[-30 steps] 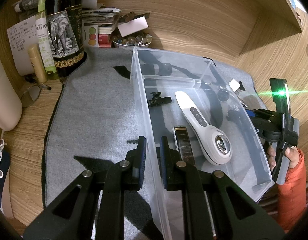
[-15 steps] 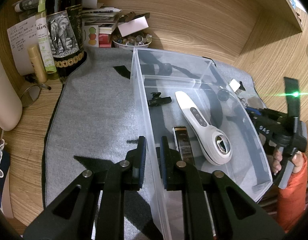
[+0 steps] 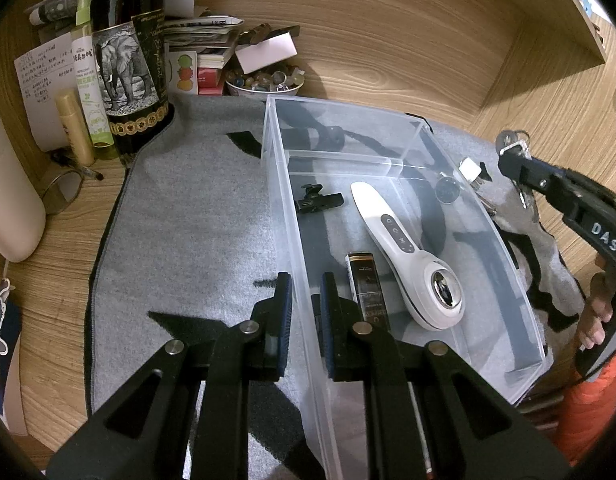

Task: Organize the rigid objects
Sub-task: 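Carry the keys into the clear box and open the right tool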

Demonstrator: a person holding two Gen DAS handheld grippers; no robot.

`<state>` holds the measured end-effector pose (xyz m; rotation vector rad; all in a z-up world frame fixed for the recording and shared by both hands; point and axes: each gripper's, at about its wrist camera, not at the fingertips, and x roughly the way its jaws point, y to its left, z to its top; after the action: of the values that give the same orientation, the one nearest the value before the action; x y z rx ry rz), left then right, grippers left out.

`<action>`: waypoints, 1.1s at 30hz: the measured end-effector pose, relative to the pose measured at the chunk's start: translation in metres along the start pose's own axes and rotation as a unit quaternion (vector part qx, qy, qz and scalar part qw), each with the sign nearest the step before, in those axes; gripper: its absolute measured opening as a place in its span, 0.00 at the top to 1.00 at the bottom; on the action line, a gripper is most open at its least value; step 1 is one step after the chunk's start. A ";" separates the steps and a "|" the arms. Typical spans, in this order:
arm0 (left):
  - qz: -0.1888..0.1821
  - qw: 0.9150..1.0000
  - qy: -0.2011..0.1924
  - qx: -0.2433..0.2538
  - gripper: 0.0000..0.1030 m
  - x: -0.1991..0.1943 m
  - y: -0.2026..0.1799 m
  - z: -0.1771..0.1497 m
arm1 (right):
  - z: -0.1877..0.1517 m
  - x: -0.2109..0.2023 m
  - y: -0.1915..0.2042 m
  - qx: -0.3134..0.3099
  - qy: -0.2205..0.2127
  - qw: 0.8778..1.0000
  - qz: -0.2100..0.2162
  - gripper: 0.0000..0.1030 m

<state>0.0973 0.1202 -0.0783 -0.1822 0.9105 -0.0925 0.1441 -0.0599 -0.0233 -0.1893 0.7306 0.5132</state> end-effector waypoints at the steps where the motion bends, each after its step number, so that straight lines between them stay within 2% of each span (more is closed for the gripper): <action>1: 0.000 1.000 0.000 0.000 0.88 0.000 0.000 0.000 | 0.003 -0.001 0.005 -0.005 -0.004 1.000 0.005 0.89; 11: 0.001 1.000 0.000 0.000 0.88 0.000 0.000 0.000 | 0.007 0.005 0.041 -0.040 -0.002 0.998 0.043 0.89; 23: 0.000 1.000 -0.001 0.000 0.88 0.000 0.000 0.000 | -0.008 0.043 0.069 -0.083 0.074 0.991 0.076 0.89; 28: 0.000 1.000 0.000 -0.001 0.88 0.000 -0.001 0.000 | -0.011 0.050 0.074 -0.096 0.099 0.988 0.073 0.88; 33: 0.000 1.000 0.000 0.000 0.88 0.000 0.000 0.000 | -0.008 0.043 0.068 -0.086 0.083 0.991 0.068 0.87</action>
<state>0.0971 0.1198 -0.0786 -0.1822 0.9100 -0.0916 0.1320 0.0119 -0.0572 -0.3481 0.8661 0.6966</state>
